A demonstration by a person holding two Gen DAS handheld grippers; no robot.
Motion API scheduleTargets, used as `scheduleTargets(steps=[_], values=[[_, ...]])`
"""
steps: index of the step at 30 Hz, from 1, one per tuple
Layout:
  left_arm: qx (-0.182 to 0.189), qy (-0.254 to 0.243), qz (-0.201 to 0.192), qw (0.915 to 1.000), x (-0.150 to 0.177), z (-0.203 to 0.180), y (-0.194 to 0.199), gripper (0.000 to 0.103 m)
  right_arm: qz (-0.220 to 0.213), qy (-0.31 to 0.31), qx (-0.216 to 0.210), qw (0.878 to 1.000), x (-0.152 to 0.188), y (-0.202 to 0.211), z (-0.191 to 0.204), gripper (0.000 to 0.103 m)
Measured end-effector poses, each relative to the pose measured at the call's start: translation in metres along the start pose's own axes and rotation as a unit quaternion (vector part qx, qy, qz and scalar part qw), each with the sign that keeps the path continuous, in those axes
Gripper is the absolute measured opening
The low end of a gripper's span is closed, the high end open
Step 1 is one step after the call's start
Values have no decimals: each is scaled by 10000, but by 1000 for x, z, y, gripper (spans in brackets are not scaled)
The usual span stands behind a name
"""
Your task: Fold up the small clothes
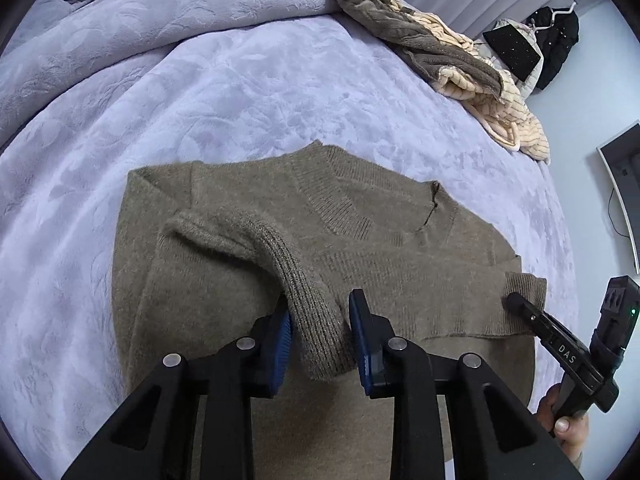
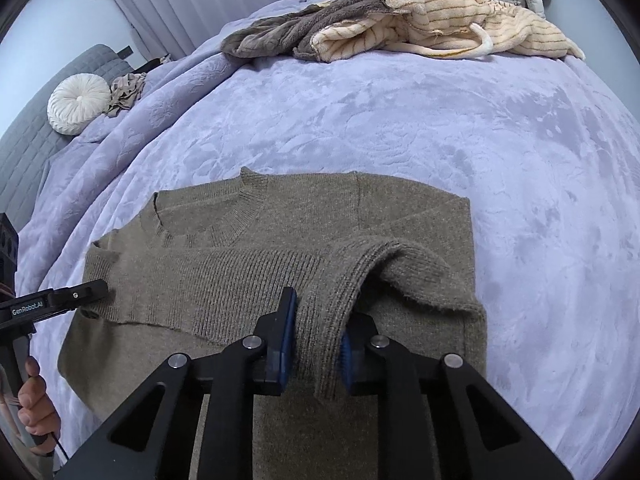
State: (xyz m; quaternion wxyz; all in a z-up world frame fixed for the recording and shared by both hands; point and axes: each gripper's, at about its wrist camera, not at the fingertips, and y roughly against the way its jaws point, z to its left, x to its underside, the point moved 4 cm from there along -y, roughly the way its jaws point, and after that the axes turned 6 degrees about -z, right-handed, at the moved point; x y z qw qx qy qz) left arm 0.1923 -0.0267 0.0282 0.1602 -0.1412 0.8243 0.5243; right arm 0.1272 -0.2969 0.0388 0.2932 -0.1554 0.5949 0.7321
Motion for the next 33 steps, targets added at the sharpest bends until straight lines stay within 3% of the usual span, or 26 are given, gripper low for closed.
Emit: scheduleTargets(steps=[7, 12, 17, 22, 23, 24, 26, 28, 30, 33], values=[[132, 373, -329, 9987, -43, -1, 0, 30, -240, -92, -143, 9996, -31, 2, 1, 20], [77, 824, -537, 9951, -69, 16, -8, 30, -106, -696, -511, 9962, -50, -19, -11, 24], [33, 1134, -315, 9930, -77, 34, -29, 30, 49, -1041, -662, 9923, -55, -45, -21, 58], [122, 1230, -414, 9915, -76, 42, -27, 30, -135, -1131, -531, 9921, -52, -38, -31, 66], [181, 1281, -471, 9905, -77, 44, -24, 34, -183, -1120, -464, 9925, -51, -35, -33, 66], [217, 1326, -525, 9895, -79, 46, -20, 63, -228, -1077, -369, 9932, -50, -32, -35, 66], [111, 1440, -787, 9864, -84, 52, -10, 100, -279, -958, -242, 9947, -50, -29, -37, 66], [33, 1432, -1022, 9844, -88, 53, 1, 100, -317, -819, -166, 9960, -52, -27, -35, 66], [33, 1338, -1001, 9859, -92, 50, 3, 100, -365, -642, -108, 9972, -54, -26, -30, 66], [-368, 847, -938, 9913, -90, 38, 2, 100, -391, -376, -67, 9985, -57, -29, -18, 66]])
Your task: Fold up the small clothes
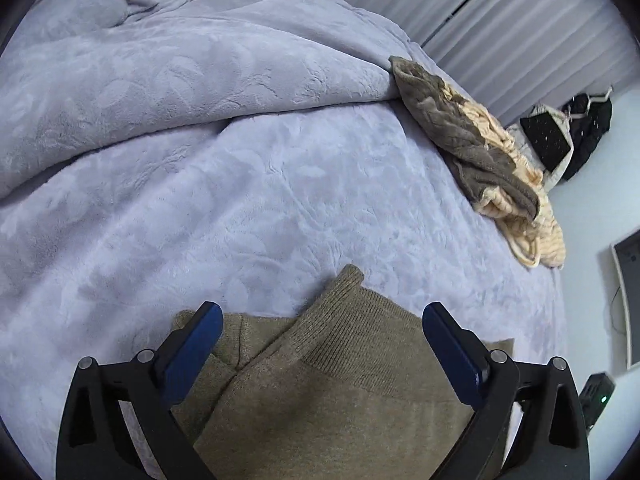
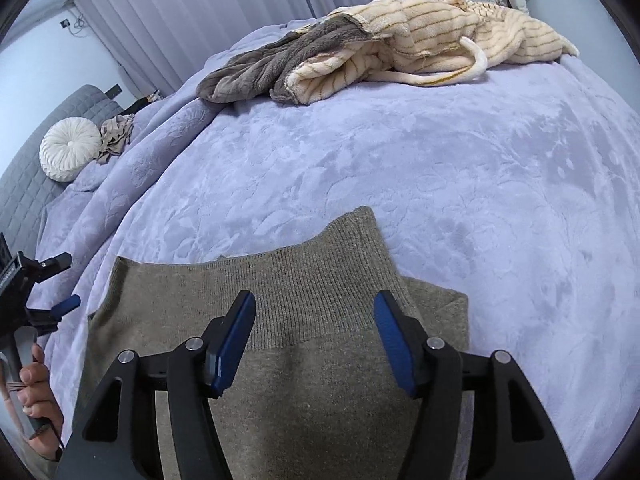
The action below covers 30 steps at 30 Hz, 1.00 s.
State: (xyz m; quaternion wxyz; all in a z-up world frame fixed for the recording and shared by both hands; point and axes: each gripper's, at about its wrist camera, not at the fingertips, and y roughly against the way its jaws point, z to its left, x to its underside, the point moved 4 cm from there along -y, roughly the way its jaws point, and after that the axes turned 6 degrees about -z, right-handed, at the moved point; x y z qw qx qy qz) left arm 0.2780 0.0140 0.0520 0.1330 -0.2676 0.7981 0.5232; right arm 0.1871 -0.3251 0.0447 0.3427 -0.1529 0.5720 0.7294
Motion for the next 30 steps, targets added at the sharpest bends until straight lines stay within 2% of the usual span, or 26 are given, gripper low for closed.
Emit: scheduleTargets(steps=[2, 5, 7, 15, 18, 24, 28, 30], values=[[-129, -452, 10, 9989, 10, -13, -1, 100, 72, 160, 4, 9998, 1, -8, 8, 66], [16, -986, 190, 9949, 28, -35, -9, 100, 247, 335, 153, 9990, 3, -26, 11, 66], [-44, -1248, 290, 9917, 38, -45, -19, 100, 332, 392, 278, 9983, 5, -37, 7, 65], [-1064, -1901, 413, 9751, 55, -36, -60, 100, 428, 467, 495, 9968, 3, -52, -2, 66], [-1185, -2117, 308, 9696, 58, -40, -43, 100, 443, 528, 651, 9955, 2, -45, 2, 66], [-1075, -2008, 20, 9737, 64, -32, 12, 100, 34, 683, 702, 9952, 13, 11, 22, 66], [-1040, -1873, -93, 9767, 76, -12, 46, 100, -104, 657, 603, 9960, 29, 46, 34, 66], [-969, -1680, -86, 9810, 86, 4, 61, 100, -124, 653, 565, 9962, 38, 61, 42, 66]])
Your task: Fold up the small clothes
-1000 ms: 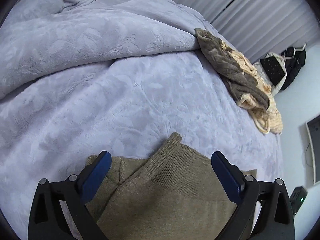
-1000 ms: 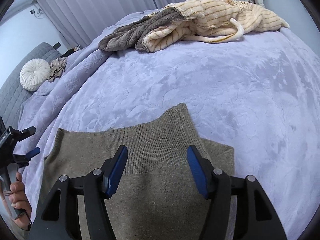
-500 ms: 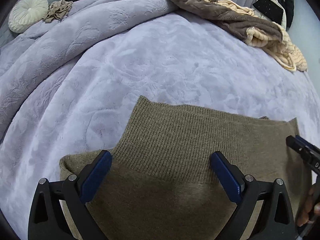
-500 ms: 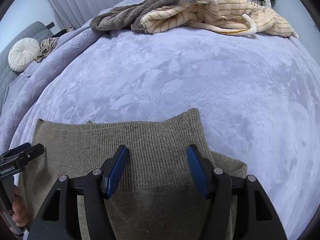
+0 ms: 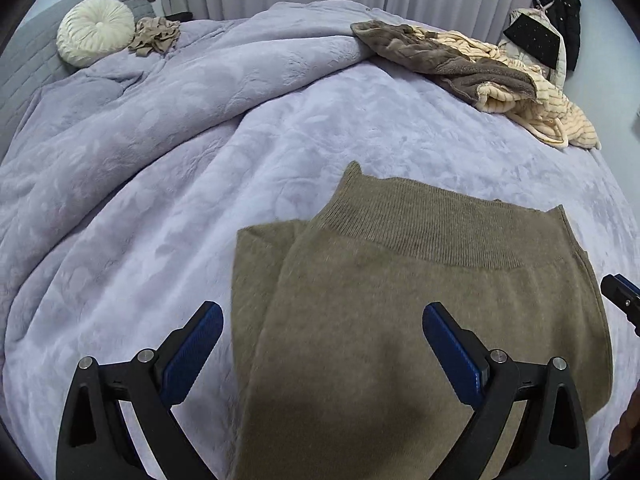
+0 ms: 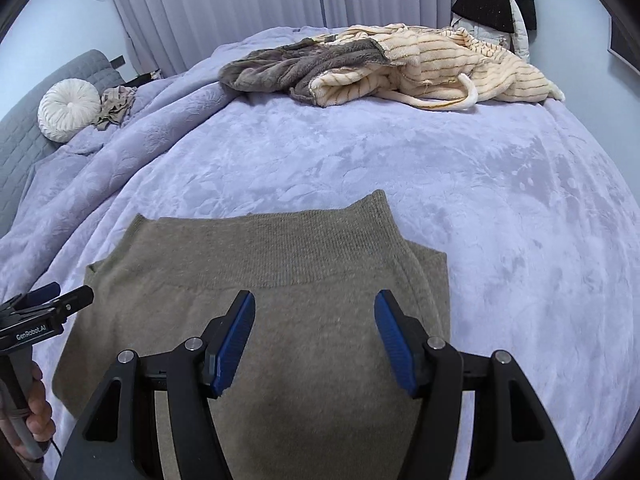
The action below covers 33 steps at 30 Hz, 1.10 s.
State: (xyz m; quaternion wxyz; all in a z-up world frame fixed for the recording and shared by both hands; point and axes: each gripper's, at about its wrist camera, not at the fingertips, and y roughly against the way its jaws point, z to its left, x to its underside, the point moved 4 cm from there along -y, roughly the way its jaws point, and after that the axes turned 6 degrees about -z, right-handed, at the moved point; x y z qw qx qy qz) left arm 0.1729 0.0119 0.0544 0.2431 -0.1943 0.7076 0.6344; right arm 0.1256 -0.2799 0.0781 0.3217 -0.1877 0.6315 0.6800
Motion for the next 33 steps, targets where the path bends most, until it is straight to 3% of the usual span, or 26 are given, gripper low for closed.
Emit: scheduleTargets(steps=[5, 8, 13, 15, 18, 20, 22, 24, 25, 29, 31, 33], values=[[351, 630, 275, 9970, 57, 43, 19, 100, -2, 187, -168, 9997, 27, 32, 30, 66], [675, 1094, 395, 9909, 92, 71, 24, 100, 70, 346, -265, 9990, 47, 42, 50, 66], [1649, 1917, 667, 9652, 125, 93, 9, 100, 265, 626, -394, 9969, 75, 45, 83, 66], [1909, 1994, 601, 9593, 122, 88, 4, 100, 333, 769, -418, 9956, 82, 44, 96, 66], [2533, 2121, 617, 9418, 111, 74, -7, 100, 397, 1020, -445, 9930, 85, 40, 118, 66], [2671, 2157, 698, 9366, 107, 66, -16, 100, 430, 1124, -471, 9916, 82, 37, 131, 66], [2752, 2062, 611, 9370, 103, 56, -16, 90, 462, 1148, -526, 9909, 75, 33, 141, 66], [2618, 1830, 639, 9455, 102, 48, -18, 35, 523, 1125, -639, 9902, 65, 25, 149, 66], [2569, 1755, 672, 9480, 103, 45, -20, 32, 572, 1121, -681, 9897, 59, 20, 154, 66], [2703, 1974, 557, 9407, 107, 52, -21, 32, 855, 1160, -811, 9862, 29, -12, 180, 67], [2723, 1979, 507, 9403, 108, 53, -20, 32, 1035, 1178, -853, 9839, 15, -34, 198, 80], [2705, 1962, 472, 9413, 109, 53, -21, 32, 1229, 1247, -889, 9805, 5, -55, 222, 81]])
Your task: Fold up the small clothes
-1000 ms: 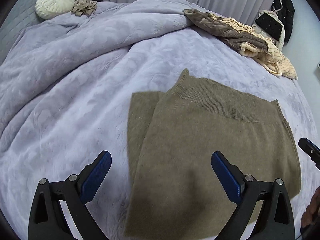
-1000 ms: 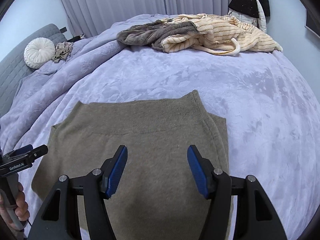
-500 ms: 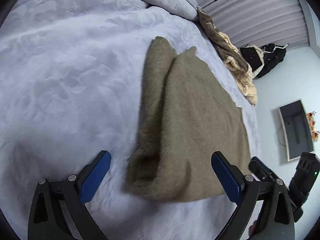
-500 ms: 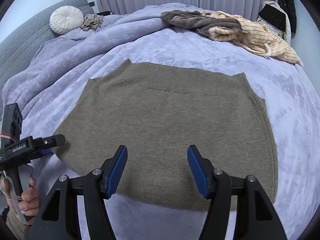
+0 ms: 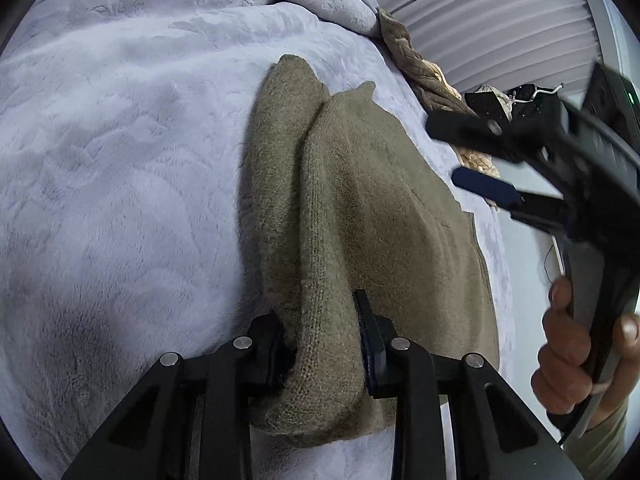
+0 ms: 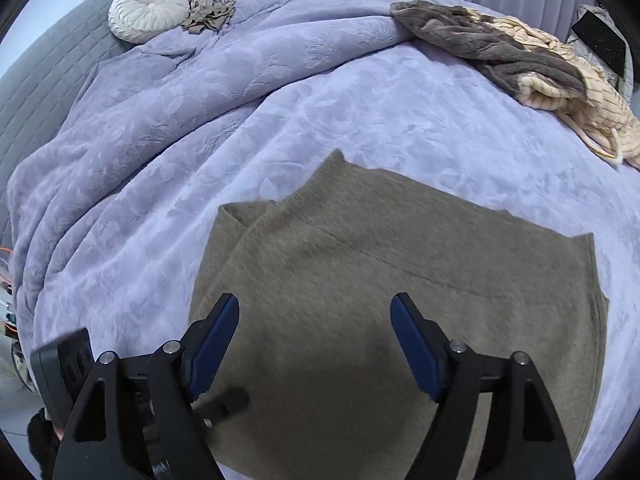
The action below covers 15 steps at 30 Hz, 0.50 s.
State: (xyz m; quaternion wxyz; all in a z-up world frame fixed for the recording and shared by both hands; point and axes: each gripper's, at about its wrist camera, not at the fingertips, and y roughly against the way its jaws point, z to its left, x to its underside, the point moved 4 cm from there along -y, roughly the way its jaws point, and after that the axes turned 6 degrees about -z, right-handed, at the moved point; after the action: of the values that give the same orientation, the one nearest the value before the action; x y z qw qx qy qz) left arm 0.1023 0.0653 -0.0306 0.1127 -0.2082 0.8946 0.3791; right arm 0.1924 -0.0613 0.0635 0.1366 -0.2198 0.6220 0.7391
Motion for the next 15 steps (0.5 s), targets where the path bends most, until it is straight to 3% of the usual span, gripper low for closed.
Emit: scheduleTargets(steps=[4, 8, 10, 12, 14, 15], values=[[16, -74, -22, 10000, 6, 3, 2, 32, 511, 164, 4, 9986, -24, -46, 37, 81], [117, -16, -37, 9999, 9, 8, 2, 32, 1121, 64, 251, 9934, -30, -97, 61, 82], [107, -52, -39, 9999, 10, 8, 1, 32, 1380, 273, 582, 9883, -25, -119, 70, 86], [44, -101, -46, 9999, 11, 7, 1, 30, 1429, 758, 1006, 9817, -18, -131, 82, 82], [-7, -186, -60, 9998, 12, 3, 4, 30, 1309, 1001, 1094, 9802, -17, -128, 89, 59], [-52, -224, -75, 9997, 13, 1, 5, 29, 1267, 1012, 1097, 9806, -17, -123, 88, 53]])
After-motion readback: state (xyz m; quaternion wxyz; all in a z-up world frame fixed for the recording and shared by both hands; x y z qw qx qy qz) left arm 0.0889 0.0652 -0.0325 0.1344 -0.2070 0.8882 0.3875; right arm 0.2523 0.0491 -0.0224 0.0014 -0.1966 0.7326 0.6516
